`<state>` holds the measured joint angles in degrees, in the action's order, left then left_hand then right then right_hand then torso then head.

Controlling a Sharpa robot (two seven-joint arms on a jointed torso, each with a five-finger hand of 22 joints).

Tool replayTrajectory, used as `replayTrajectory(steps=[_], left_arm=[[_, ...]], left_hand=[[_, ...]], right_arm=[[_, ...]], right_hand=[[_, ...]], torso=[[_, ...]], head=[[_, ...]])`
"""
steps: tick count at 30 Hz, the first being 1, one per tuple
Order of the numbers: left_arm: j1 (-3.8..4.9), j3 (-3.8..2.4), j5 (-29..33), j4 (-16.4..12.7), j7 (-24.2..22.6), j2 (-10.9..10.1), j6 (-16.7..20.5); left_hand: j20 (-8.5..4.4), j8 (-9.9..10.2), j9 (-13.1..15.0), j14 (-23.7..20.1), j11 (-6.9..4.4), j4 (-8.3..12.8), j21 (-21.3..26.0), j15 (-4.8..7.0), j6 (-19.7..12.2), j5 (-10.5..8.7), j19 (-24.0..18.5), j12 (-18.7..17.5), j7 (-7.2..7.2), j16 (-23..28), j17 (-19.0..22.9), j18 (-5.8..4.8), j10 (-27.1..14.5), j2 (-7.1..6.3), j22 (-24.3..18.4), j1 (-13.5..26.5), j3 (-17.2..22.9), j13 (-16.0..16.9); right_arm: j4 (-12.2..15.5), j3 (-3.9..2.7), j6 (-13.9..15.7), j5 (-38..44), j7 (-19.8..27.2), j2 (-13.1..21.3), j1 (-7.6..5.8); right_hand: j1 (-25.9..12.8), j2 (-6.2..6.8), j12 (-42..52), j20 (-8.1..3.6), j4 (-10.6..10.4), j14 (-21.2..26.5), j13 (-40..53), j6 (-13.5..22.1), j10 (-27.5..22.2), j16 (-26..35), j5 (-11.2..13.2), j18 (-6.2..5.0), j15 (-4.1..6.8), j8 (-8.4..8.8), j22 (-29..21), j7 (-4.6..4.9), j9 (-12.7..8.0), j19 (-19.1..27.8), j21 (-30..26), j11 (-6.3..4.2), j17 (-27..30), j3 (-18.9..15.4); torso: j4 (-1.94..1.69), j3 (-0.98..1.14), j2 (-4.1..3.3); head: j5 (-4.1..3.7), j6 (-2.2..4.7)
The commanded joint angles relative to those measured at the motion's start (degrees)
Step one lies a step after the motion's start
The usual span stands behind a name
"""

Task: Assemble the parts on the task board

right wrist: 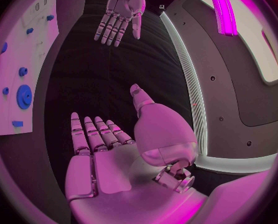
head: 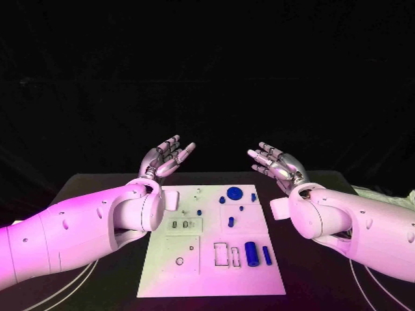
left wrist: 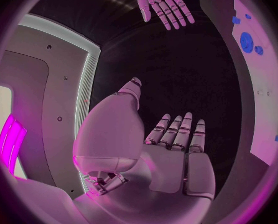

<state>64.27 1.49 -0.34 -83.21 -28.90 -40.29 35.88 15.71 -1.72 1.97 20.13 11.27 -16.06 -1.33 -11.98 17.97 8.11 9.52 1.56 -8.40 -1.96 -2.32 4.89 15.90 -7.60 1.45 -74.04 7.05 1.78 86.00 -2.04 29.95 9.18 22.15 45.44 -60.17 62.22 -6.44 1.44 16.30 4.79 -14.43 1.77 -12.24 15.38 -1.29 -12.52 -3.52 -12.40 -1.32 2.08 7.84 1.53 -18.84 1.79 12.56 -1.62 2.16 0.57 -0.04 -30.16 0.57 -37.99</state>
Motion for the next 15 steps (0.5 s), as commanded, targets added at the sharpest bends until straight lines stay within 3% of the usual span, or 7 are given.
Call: replayTrajectory(steps=[1, 6, 7, 8, 11, 12, 15], left_arm=[[0.09, -0.01, -1.0, 0.0, -1.0, 0.1, -3.3], [0.09, -0.01, -1.0, 0.0, -1.0, 0.1, -3.3], [0.39, -0.01, -0.9, -0.9, -0.9, -2.4, -4.1], [0.44, -0.01, -0.9, -1.2, -1.0, -2.8, -4.4], [0.6, 0.0, -0.9, -2.0, -1.3, -3.8, -4.8], [0.68, 0.0, -0.9, -2.4, -1.4, -4.3, -5.0], [0.84, 0.0, -0.9, -3.7, -1.7, -5.6, -5.6]], left_hand=[[0.89, -0.4, 0.2, 1.1, 0.75, -0.7, -0.4, -0.33, 1.3, 0.39, 0.9, 0.3, -5.41, -0.4, -0.2, 1.38, 0.9, -0.08, 0.2, -2.5, 0.3, 0.1], [1.05, -0.7, 0.4, 3.9, 1.17, -0.6, -1.0, -0.48, 3.2, 0.31, 2.8, 0.5, -5.83, -0.9, -0.5, 2.71, 2.5, 0.49, 0.6, -3.1, 0.7, 0.3], [1.08, -0.8, 0.5, 5.6, 1.38, -0.5, -1.3, -0.59, 4.2, 0.27, 3.7, 0.6, -6.02, -1.2, -0.6, 2.94, 3.5, 0.82, 0.7, -3.3, 0.9, 0.4], [1.13, -1.1, 0.6, 8.3, 1.75, -0.4, -1.8, -0.71, 5.8, 0.21, 4.9, 0.9, -6.33, -1.8, -1.0, 3.04, 5.3, 1.27, 1.0, -3.5, 1.1, 0.6], [1.16, -2.5, 1.3, 18.7, 2.93, 0.1, -4.1, -1.1, 12.4, 0.05, 11.7, 2.2, -7.26, -4.4, -2.1, 2.99, 12.7, 2.51, 2.1, -4.2, 1.5, 1.2], [1.04, -3.3, 1.7, 23.6, 2.93, 0.5, -6.5, -0.61, 16.1, 0.02, 18.4, 3.1, -7.15, -5.8, -2.6, 3.37, 17.6, 3.0, 3.3, -4.4, 1.5, 1.6], [0.88, -5.1, 2.4, 29.3, 1.49, 1.5, -11.1, 1.07, 25.5, -0.09, 30.3, 5.4, -6.6, -7.5, -2.9, 4.93, 31.1, 3.96, 5.1, -4.8, 1.4, 2.4]], right_arm=[[-0.5, -0.23, -9.9, 7.1, -4.5, 0.1, -0.03], [-0.8, -0.37, -11.3, 8.1, -5.2, 0.1, -0.04], [-2.9, -0.37, -6.9, 15.2, -2.0, 0.3, -0.63], [-3.2, -0.38, -6.6, 16.3, -1.8, 0.3, -0.78], [-3.7, -0.39, -5.6, 19.1, -1.5, 0.2, -1.18], [-3.9, -0.39, -5.2, 20.3, -1.5, 0.2, -1.34], [-4.4, -0.42, -4.3, 24.4, -1.7, 0.3, -1.93]], right_hand=[[4.8, -0.87, 0.8, 0.44, 2.2, -3.1, 0.4, -4.3, 4.8, -0.6, -0.8, -0.9, -0.72, -0.63, 0.2, 7.4, 0.4, -1.8, 0.5, 0.63, -0.3, 0.7], [8.2, -1.06, 2.0, 0.33, 4.6, -15.5, 1.1, -12.4, 15.2, -2.4, -1.0, -3.28, -0.86, -1.6, 1.2, 7.99, 1.1, -10.4, 2.2, 1.46, -1.2, 1.8], [8.8, -1.04, 2.5, 0.35, 5.0, -19.0, 1.3, -14.6, 18.4, -2.9, -1.1, -3.82, -0.74, -1.91, 1.5, 8.02, 1.3, -12.7, 2.6, 1.59, -1.5, 2.0], [9.5, -1.01, 2.9, 0.39, 5.5, -23.1, 1.5, -17.4, 22.3, -3.4, -1.2, -4.34, -0.41, -2.21, 1.6, 7.89, 1.5, -15.1, 3.1, 1.39, -1.6, 2.2], [10.7, -0.95, 4.3, 0.37, 6.4, -33.9, 2.0, -24.9, 33.2, -4.8, -1.3, -5.7, 0.9, -3.09, 2.1, 7.1, 1.9, -21.8, 4.6, 0.27, -2.1, 2.9], [11.0, -0.89, 4.5, 0.36, 6.7, -35.5, 2.0, -27.5, 34.8, -5.1, -1.4, -6.19, 1.39, -3.35, 2.3, 6.81, 2.1, -23.6, 5.1, -0.13, -2.1, 3.1], [11.3, -0.61, 4.5, 0.1, 7.6, -40.4, 1.7, -35.9, 39.6, -5.3, -1.4, -6.96, 2.85, -3.69, 2.3, 6.03, 2.2, -27.2, 6.4, -1.35, -1.9, 4.5]], torso=[[0.02, -0.02, 0.03], [0.02, -0.02, 0.03], [0.37, -0.45, -0.79], [0.41, -0.48, -0.95], [0.53, -0.51, -1.47], [0.55, -0.52, -1.59], [0.54, -0.58, -2.24]], head=[[0.01, -0.01], [0.01, -0.01], [-0.61, -0.45], [-0.6, -0.4], [-0.62, -0.22], [-0.63, -0.19], [-0.77, -0.22]])
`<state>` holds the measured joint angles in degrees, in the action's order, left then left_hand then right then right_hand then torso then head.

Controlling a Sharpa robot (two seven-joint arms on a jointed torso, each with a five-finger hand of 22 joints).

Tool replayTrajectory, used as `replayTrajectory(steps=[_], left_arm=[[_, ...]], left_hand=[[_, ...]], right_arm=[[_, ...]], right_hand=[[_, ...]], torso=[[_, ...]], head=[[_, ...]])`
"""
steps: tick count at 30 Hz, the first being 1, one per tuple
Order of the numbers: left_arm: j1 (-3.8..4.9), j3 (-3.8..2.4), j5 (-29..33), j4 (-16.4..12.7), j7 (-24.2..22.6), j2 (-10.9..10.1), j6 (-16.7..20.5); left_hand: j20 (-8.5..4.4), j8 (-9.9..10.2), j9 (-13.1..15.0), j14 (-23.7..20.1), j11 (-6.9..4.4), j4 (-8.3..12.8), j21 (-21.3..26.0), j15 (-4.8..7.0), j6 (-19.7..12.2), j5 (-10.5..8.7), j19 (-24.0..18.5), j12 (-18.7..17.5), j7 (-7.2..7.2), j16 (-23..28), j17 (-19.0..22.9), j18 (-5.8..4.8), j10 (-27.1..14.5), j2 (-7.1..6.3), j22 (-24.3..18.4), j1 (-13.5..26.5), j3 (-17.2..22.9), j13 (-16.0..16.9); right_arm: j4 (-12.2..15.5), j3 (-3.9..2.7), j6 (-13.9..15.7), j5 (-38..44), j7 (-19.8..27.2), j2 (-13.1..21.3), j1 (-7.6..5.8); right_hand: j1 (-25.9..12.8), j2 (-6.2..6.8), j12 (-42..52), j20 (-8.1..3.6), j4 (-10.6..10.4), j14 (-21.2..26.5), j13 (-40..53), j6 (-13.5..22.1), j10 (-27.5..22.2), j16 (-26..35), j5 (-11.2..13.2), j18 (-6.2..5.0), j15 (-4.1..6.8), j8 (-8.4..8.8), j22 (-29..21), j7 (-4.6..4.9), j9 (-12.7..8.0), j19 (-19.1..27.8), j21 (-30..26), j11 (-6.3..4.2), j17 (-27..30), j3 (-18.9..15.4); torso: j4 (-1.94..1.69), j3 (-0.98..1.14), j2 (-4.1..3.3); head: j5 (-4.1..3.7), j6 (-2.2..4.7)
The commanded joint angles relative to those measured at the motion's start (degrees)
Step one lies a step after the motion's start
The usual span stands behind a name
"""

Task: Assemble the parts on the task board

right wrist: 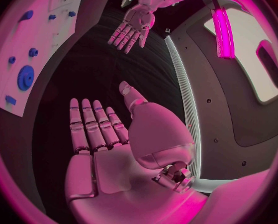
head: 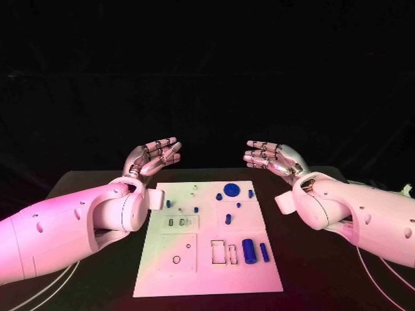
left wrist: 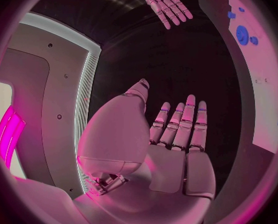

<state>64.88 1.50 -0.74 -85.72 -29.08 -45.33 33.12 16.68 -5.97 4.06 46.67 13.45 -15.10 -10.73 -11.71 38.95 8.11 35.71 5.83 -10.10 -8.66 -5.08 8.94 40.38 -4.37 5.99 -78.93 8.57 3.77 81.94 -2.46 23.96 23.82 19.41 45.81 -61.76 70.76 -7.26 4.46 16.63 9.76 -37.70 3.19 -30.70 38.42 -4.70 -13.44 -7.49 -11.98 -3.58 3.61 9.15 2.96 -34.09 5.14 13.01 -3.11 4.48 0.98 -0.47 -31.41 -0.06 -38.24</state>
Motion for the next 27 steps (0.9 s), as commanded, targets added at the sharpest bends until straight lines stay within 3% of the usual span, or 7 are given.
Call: replayTrajectory(steps=[1, 4, 8, 13, 20, 24, 27], left_arm=[[0.26, -0.01, -0.5, -1.7, -1.6, -1.0, -3.1], [0.33, -0.01, -0.7, -2.7, -1.5, -2.0, -3.9], [0.37, -0.01, -0.7, -5.0, -2.0, -3.9, -4.2], [0.39, -0.02, -0.5, -7.7, -2.4, -5.8, -5.2], [0.87, -0.1, -0.3, -11.9, -1.9, -8.4, -6.7], [1.21, -0.23, 0.2, -14.0, -1.6, -9.6, -7.1], [1.47, -0.37, 0.5, -15.6, -1.4, -10.3, -7.3]], left_hand=[[-0.34, -1.6, 0.7, 5.1, -1.13, 0.9, -2.9, 1.51, 8.2, -0.11, 6.5, 1.6, -4.44, -1.6, -0.4, 1.41, 8.6, 0.99, 1.0, 0.0, -0.2, 0.4], [-1.67, -2.0, 0.6, 10.8, -2.35, 1.8, -5.5, 3.16, 11.3, -0.12, 12.1, 2.1, -3.57, -3.5, -1.5, 1.67, 12.2, 1.61, 1.7, -0.3, -0.4, 0.3], [-3.05, -2.3, 0.3, 14.9, -3.5, 3.7, -6.6, 4.52, 14.4, 0.32, 15.9, 2.4, -2.8, -4.0, -2.7, 1.72, 16.5, 2.19, 1.8, -1.9, 0.5, 0.4], [-3.33, -1.9, 0.0, 15.6, -3.71, 4.5, -6.5, 4.75, 15.0, 0.4, 16.6, 1.7, -2.55, -3.4, -3.0, 1.66, 17.3, 2.27, 1.5, -2.5, 1.3, 0.2], [-3.64, -1.3, -0.2, 17.0, -3.84, 4.8, -6.6, 5.05, 15.3, 0.36, 17.7, 0.8, -2.46, -3.1, -3.7, 1.65, 17.8, 2.08, 1.3, -2.2, 1.8, 0.0], [-3.67, -1.2, -0.2, 17.1, -3.85, 4.9, -6.7, 5.07, 15.4, 0.36, 17.8, 0.7, -2.45, -3.1, -3.8, 1.65, 17.8, 2.07, 1.2, -2.2, 1.9, 0.0], [-3.69, -1.2, -0.2, 17.1, -3.84, 4.9, -6.7, 5.08, 15.4, 0.35, 17.8, 0.6, -2.46, -3.1, -3.8, 1.64, 17.8, 2.03, 1.2, -2.1, 1.9, 0.0]], right_arm=[[-0.5, -0.01, 2.0, 11.2, 1.0, 0.0, -0.58], [-0.8, -0.03, 2.6, 15.3, 0.4, 0.1, -1.23], [-1.6, -0.13, 2.0, 25.0, -2.6, -0.1, -2.52], [-2.9, -0.33, -0.6, 39.5, -7.7, -0.8, -3.88], [-3.9, -0.44, -5.6, 57.8, -14.8, -2.2, -5.9], [-3.6, -0.45, -8.5, 64.9, -17.8, -2.9, -6.81], [-3.4, -0.46, -10.9, 69.9, -20.0, -3.8, -7.48]], right_hand=[[2.9, 0.44, 1.5, -0.5, 2.9, -18.4, 0.4, -19.1, 17.5, -2.1, -0.5, -3.19, 2.64, -1.44, 0.8, 4.51, 0.8, -12.7, 3.3, -2.05, -0.6, 2.5], [3.1, 0.95, 1.0, -1.3, 3.7, -21.7, 0.4, -21.1, 19.5, -2.5, -0.4, -3.25, 3.53, -0.97, 0.9, 4.28, 0.8, -15.3, 4.2, -2.56, -0.7, 3.6], [3.7, 2.33, 0.4, -3.04, 5.8, -26.9, 0.5, -23.4, 22.9, -3.0, 0.3, -3.27, 5.17, -0.66, 1.0, 3.5, 0.9, -19.2, 5.6, -3.66, -1.1, 5.7], [5.1, 4.33, 0.0, -6.28, 6.6, -36.0, 0.6, -25.5, 26.7, -6.2, 1.6, -3.11, 8.26, -0.73, 2.2, 2.06, 1.0, -25.7, 9.2, -5.43, -3.3, 7.0], [4.1, 5.63, -0.4, -10.16, 5.6, -44.4, 0.7, -28.5, 30.8, -9.9, 1.8, -3.06, 10.92, -1.08, 5.1, 0.42, 1.1, -33.9, 15.4, -7.33, -7.0, 6.5], [3.5, 6.13, -0.7, -11.7, 4.9, -48.7, 0.7, -29.5, 32.2, -13.6, 2.1, -3.01, 12.04, -0.93, 6.7, -0.35, 1.0, -37.3, 18.8, -8.2, -10.1, 6.3], [3.1, 6.67, -0.9, -12.37, 4.1, -49.0, 0.7, -29.9, 33.1, -18.5, 2.3, -2.87, 12.58, -0.48, 8.1, -0.9, 1.0, -38.6, 21.2, -8.57, -14.1, 6.7]], torso=[[0.13, -0.15, -1.33], [-0.02, -0.19, -2.0], [-0.15, -0.14, -3.69], [-0.32, -0.05, -4.94], [-0.75, -0.47, -7.29], [-0.86, -0.55, -8.35], [-1.02, -0.62, -9.14]], head=[[-0.26, 0.18], [-0.52, 0.39], [-0.47, 0.86], [-0.41, 1.58], [-0.86, 2.22], [-1.21, 2.32], [-1.47, 2.66]])
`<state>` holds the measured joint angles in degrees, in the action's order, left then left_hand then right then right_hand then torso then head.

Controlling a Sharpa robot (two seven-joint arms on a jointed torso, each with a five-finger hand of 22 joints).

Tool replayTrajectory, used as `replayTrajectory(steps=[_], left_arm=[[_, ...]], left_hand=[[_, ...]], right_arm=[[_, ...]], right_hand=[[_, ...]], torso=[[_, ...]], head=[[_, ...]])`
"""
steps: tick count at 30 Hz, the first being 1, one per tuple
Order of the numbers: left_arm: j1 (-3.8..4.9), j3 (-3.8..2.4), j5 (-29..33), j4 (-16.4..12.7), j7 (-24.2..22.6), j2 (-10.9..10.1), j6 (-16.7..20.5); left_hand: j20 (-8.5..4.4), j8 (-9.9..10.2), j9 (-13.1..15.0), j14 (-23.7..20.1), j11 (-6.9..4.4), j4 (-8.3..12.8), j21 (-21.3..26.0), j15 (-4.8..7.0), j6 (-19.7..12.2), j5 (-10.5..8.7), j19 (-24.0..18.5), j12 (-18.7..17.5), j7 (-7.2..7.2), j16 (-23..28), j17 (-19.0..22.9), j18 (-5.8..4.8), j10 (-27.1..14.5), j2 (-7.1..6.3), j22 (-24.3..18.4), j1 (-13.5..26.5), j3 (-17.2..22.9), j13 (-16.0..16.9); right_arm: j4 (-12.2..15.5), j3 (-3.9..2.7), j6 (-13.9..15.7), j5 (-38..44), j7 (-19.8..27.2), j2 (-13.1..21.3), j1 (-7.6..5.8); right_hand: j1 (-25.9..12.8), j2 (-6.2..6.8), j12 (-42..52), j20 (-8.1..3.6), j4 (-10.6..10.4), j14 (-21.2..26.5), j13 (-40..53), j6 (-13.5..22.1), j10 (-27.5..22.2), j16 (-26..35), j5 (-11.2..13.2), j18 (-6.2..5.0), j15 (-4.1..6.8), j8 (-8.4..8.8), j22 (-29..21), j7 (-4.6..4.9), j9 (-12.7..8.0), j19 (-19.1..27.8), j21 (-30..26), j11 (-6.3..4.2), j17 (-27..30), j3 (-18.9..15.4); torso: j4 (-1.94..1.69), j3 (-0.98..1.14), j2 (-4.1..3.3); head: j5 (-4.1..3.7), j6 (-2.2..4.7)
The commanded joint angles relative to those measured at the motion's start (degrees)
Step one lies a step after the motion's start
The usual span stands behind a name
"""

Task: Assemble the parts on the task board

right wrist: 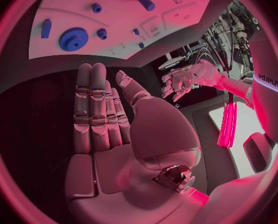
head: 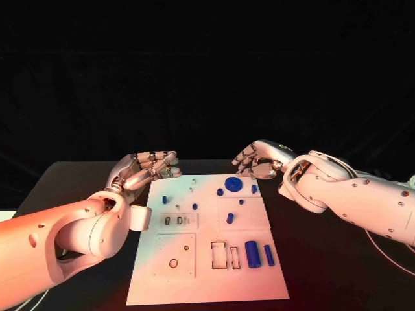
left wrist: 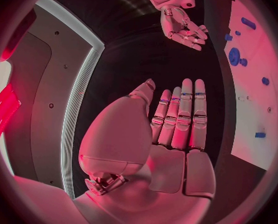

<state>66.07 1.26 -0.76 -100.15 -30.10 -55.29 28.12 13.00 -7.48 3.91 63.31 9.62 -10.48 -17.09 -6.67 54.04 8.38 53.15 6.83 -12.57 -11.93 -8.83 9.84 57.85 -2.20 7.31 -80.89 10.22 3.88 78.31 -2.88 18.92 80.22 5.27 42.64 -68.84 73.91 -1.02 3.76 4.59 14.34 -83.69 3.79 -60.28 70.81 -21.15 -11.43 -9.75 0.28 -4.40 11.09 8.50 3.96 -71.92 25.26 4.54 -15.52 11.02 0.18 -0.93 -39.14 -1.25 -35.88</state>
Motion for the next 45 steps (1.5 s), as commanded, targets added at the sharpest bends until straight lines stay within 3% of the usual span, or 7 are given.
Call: replayTrajectory(steps=[1, 6, 11, 14, 19, 28, 45], left_arm=[[0.38, -0.17, 0.6, -1.6, -0.3, -0.6, -2.3], [0.67, -0.37, 1.1, -3.2, -0.2, -1.2, -2.5], [0.77, -0.47, 1.3, -4.0, -0.1, -1.3, -2.5], [0.79, -0.49, 1.4, -4.2, 0.0, -1.3, -2.6], [0.8, -0.51, 1.5, -4.5, 0.1, -1.4, -2.6], [0.8, -0.53, 1.5, -4.5, 0.3, -1.4, -2.7], [0.81, -0.53, 1.5, -4.5, 0.7, -1.5, -2.6]], left_hand=[[-0.01, 0.3, -0.1, 0.5, -0.02, 0.3, -0.3, 0.04, 0.3, 0.07, 0.4, -0.4, 0.0, 0.2, -0.1, 0.74, 0.4, -0.14, -0.1, -0.2, 0.2, -0.1], [-0.02, 0.4, -0.1, 0.4, 0.01, 0.3, -0.3, 0.01, 0.2, 0.06, 0.5, -0.5, -0.01, 0.3, -0.1, 0.72, 0.4, -0.19, -0.1, -0.1, 0.2, -0.1], [-0.01, 0.5, -0.1, 0.4, 0.03, 0.3, -0.2, -0.02, 0.2, 0.06, 0.5, -0.6, -0.04, 0.4, -0.1, 0.7, 0.3, -0.21, -0.2, 0.0, 0.2, -0.1], [-0.01, 0.6, -0.1, 0.3, 0.05, 0.3, -0.2, -0.04, 0.2, 0.06, 0.5, -0.7, -0.06, 0.6, -0.2, 0.68, 0.3, -0.22, -0.2, 0.0, 0.3, -0.1], [0.01, 0.7, -0.1, 0.2, 0.11, 0.4, -0.1, -0.1, 0.2, 0.06, 0.5, -0.9, -0.13, 0.8, -0.2, 0.66, 0.3, -0.26, -0.3, 0.1, 0.3, -0.1], [0.04, 0.8, -0.2, 0.1, 0.17, 0.5, -0.1, -0.16, 0.1, 0.05, 0.5, -1.1, -0.2, 1.0, -0.3, 0.64, 0.2, -0.3, -0.4, 0.1, 0.3, -0.1], [0.11, 1.2, -0.2, -0.3, 0.35, 0.7, -0.1, -0.31, 0.0, 0.04, 0.7, -1.6, -0.41, 1.6, -0.4, 0.63, 0.1, -0.36, -0.5, 0.2, 0.5, -0.1]], right_arm=[[0.3, -0.04, -6.5, 15.0, -6.4, -0.9, -0.58], [0.4, -0.04, -9.3, 19.7, -8.2, -2.2, -1.12], [0.0, -0.04, -11.4, 22.4, -8.8, -3.7, -1.35], [0.0, -0.04, -11.9, 22.9, -8.8, -4.1, -1.39], [-0.3, -0.04, -13.1, 23.4, -8.5, -4.8, -1.43], [-0.7, -0.04, -15.1, 23.8, -8.4, -5.5, -1.44], [-1.6, -0.04, -15.9, 24.3, -8.6, -6.4, -1.45]], right_hand=[[-0.3, 0.61, -0.1, -0.48, -0.7, -2.7, 0.1, -0.5, 0.9, -4.3, 0.3, -0.59, 0.44, 0.41, 1.1, -0.25, 0.0, -1.2, 2.0, -0.37, -3.2, 0.4], [-1.0, 1.57, -0.3, -0.87, -1.9, -2.9, -0.1, -0.5, -1.1, -12.7, 0.5, -0.62, 0.35, 0.69, 3.2, -0.56, -0.1, -2.7, 5.7, -0.51, -9.3, 1.6], [-1.2, 2.77, -0.1, -0.84, -3.4, -2.8, -0.1, 0.0, -3.9, -29.2, 0.6, -0.62, 0.31, 0.64, 6.1, -0.84, -0.1, -4.0, 10.6, -0.22, -25.5, 3.5], [-1.3, 3.17, -0.3, -0.47, -3.9, -2.5, -0.1, 0.1, -4.6, -31.3, 0.6, -0.34, 0.42, 0.67, 7.4, -0.69, -0.1, -4.8, 12.7, -0.17, -27.7, 3.9], [-1.2, 3.96, -0.2, -0.12, -5.2, -2.5, -0.1, 0.4, -4.8, -37.5, 0.6, 0.47, 0.44, 0.65, 16.0, -0.77, 0.0, -5.8, 20.8, -0.13, -34.0, 5.2], [-0.8, 4.94, -0.2, 0.28, -6.9, -2.5, -0.1, 0.4, -4.9, -43.7, 0.6, 1.46, 0.39, 0.62, 25.7, -0.75, 0.0, -6.0, 29.5, -0.04, -40.3, 6.9], [-0.8, 4.21, -0.2, 0.41, -9.2, -2.2, -0.1, -0.5, -4.2, -46.5, 1.2, 1.82, 0.46, 0.48, 30.2, -0.94, 0.1, -5.6, 33.8, -0.18, -42.7, 9.0]], torso=[[-0.3, -0.23, -1.85], [-0.59, -0.4, -3.04], [-0.98, -0.64, -4.19], [-1.14, -0.75, -4.59], [-1.42, -0.97, -5.2], [-1.89, -1.18, -5.8], [-1.94, -1.24, -6.41]], head=[[-0.36, 0.55], [-0.56, 1.01], [-0.84, 1.45], [-0.9, 1.51], [-1.17, 1.63], [-1.42, 1.54], [-1.54, 1.64]])
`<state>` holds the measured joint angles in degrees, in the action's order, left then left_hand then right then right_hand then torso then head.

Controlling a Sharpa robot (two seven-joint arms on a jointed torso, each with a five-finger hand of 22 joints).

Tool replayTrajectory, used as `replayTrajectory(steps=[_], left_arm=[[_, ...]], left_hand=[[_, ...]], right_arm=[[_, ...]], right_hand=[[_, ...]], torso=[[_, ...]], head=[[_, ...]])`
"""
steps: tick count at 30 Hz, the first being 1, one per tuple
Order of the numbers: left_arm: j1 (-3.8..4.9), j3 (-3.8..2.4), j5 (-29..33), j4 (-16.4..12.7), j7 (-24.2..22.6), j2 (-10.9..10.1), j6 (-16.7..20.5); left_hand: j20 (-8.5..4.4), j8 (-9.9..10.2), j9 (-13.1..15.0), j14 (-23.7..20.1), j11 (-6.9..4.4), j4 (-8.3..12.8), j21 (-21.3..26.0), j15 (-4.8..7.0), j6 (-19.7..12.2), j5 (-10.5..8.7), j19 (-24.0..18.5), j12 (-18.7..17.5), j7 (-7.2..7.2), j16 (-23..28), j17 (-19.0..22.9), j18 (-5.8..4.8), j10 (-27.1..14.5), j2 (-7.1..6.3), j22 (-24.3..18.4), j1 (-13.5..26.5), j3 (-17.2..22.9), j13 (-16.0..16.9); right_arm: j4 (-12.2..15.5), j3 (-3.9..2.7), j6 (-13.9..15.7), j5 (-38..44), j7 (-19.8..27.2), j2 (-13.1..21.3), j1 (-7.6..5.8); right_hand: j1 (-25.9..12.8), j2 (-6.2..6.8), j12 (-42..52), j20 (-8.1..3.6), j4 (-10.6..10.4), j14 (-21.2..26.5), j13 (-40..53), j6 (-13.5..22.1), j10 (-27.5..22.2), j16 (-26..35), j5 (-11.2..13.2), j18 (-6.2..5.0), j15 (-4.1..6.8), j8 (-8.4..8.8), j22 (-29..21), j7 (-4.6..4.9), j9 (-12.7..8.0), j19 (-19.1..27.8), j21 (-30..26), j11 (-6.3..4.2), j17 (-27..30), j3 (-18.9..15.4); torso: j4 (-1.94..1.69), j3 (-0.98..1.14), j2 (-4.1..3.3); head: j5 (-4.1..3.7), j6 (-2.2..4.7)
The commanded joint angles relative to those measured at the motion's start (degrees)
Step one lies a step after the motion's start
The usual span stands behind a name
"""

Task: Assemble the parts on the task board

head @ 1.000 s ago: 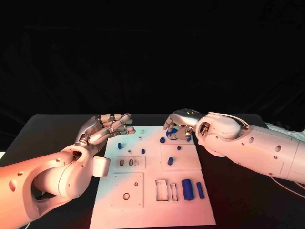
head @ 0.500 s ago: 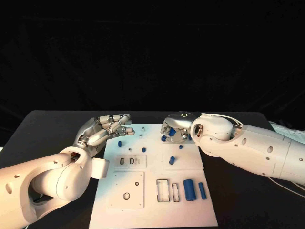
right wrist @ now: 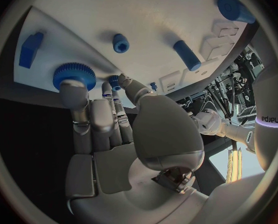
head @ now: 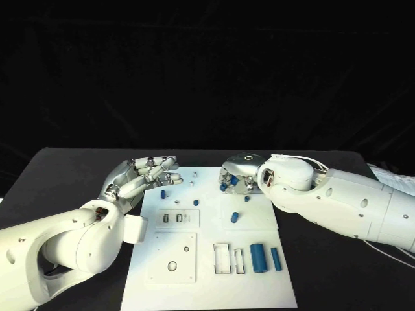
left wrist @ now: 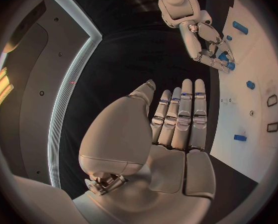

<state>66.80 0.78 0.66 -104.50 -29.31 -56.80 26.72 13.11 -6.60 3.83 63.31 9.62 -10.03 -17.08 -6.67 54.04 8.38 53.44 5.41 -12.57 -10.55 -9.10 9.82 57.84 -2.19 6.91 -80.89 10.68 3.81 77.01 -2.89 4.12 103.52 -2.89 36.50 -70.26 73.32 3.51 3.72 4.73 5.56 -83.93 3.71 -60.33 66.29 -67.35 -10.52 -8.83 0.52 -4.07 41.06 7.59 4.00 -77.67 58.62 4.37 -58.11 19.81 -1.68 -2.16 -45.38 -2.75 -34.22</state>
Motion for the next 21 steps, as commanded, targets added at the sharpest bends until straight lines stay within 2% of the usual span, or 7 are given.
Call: replayTrajectory(steps=[1, 9, 14, 17, 21], left_arm=[[0.09, -0.05, 0.1, -0.2, -0.1, 0.1, -1.3], [0.09, -0.05, 0.1, -0.3, 0.0, 0.0, -1.2], [0.1, -0.05, 0.1, -0.3, 0.0, 0.0, -1.2], [0.1, -0.05, 0.1, -0.2, 0.1, 0.0, -1.1], [0.1, -0.05, 0.1, 0.0, 0.3, 0.0, -1.0]], left_hand=[[0.0, 0.4, -0.1, -0.3, 0.35, 0.3, -0.1, -0.3, 0.0, 0.04, 0.4, -0.2, -0.41, 0.2, -0.1, 0.65, 0.1, -0.37, -0.1, 0.2, 0.0, -0.1], [0.01, 0.4, -0.1, -0.3, 0.34, 0.4, -0.1, -0.32, 0.0, 0.05, 0.4, -0.3, -0.41, 0.3, -0.1, 0.64, 0.1, -0.34, -0.1, 0.1, 0.1, -0.1], [0.01, 0.4, -0.1, -0.3, 0.35, 0.5, -0.1, -0.32, 0.0, 0.06, 0.5, -0.3, -0.41, 0.4, -0.1, 0.65, 0.1, -0.33, -0.1, 0.1, 0.1, -0.1], [0.02, 0.5, -0.1, -0.3, 0.36, 0.6, -0.1, -0.33, 0.0, 0.06, 0.5, -0.4, -0.42, 0.5, -0.2, 0.65, 0.1, -0.32, -0.1, 0.0, 0.2, -0.1], [0.02, 0.6, -0.1, -0.4, 0.4, 1.0, 0.0, -0.34, 0.0, 0.08, 0.5, -0.6, -0.47, 0.7, -0.3, 0.64, 0.1, -0.24, -0.2, -0.3, 0.5, 0.0]], right_arm=[[-0.4, -0.03, -1.2, 1.0, -0.5, -0.3, -0.02], [-1.1, -0.02, -1.0, 1.0, -0.3, -0.8, -0.02], [-1.0, -0.02, 0.6, 0.8, 0.0, -0.8, -0.02], [-0.6, -0.03, 3.0, 1.1, 0.2, -0.6, -0.02], [0.2, -0.07, 7.4, 1.9, -0.1, -0.4, -0.01]], right_hand=[[-0.2, -0.4, -0.1, 0.27, -0.6, -2.0, 0.0, -0.5, 0.4, -0.4, 0.5, 0.91, 0.22, 0.12, 0.5, -0.04, 0.1, 0.2, 0.6, -0.02, -0.2, 0.4], [-0.2, -1.08, 0.1, 0.14, -2.2, -2.1, 0.2, -2.1, 2.0, -2.0, 1.9, 1.18, 0.5, -0.33, 3.1, -0.33, 0.3, 0.1, 2.9, -0.37, -1.8, 2.0], [0.3, -1.48, 0.3, -0.12, -2.8, -2.2, 0.3, -3.7, 3.5, -2.8, 2.0, 1.52, 0.84, -0.9, 5.8, -0.72, 0.7, -0.4, 5.0, -0.8, -2.6, 3.0], [0.9, -1.71, 0.4, -0.36, -2.8, -2.2, 0.4, -4.7, 4.7, -3.1, 2.1, 1.78, 1.08, -1.28, 7.7, -0.95, 1.0, -0.8, 6.4, -1.11, -2.8, 3.8], [1.0, -1.16, 0.3, -0.7, -3.1, -2.1, 0.5, -5.8, 6.0, -3.5, 3.1, 2.0, 1.34, -1.57, 9.4, -1.31, 1.5, -1.0, 7.8, -1.5, -3.0, 4.3]], torso=[[-0.09, -0.02, -0.23], [-0.21, -0.02, -0.47], [-0.14, -0.08, -0.52], [-0.17, -0.08, -0.63], [-0.24, -0.06, -0.66]], head=[[-0.11, -0.02], [-0.06, -0.05], [-0.01, -0.08], [-0.05, -0.05], [0.11, 0.18]])
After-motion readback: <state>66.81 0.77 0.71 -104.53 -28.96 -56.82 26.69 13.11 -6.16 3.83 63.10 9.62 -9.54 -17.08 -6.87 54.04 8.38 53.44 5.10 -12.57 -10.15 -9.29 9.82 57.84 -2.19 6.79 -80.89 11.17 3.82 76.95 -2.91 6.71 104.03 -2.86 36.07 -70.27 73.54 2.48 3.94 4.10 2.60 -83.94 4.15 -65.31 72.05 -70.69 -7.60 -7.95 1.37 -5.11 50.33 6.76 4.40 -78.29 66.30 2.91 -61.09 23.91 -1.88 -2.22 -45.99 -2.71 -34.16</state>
